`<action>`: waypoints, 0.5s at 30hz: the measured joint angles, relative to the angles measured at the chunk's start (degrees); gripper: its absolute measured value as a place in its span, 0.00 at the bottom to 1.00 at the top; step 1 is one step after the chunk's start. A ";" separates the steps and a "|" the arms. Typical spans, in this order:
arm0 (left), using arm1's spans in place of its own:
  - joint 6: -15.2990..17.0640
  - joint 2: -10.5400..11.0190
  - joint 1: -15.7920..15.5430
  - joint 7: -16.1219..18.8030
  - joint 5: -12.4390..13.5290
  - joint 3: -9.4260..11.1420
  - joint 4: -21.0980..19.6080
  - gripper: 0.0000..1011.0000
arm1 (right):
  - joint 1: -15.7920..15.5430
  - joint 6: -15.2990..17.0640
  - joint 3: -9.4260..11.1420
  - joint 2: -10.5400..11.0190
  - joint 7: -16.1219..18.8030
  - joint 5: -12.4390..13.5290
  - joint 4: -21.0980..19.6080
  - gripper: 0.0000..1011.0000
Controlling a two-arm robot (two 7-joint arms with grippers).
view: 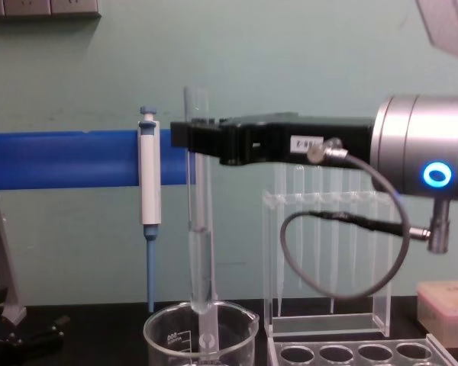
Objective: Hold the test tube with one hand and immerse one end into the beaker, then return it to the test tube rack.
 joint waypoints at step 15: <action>0.00 0.00 0.00 0.00 0.00 0.00 0.00 0.99 | -4.19 -9.51 -1.55 -2.28 2.27 -4.17 8.12 0.22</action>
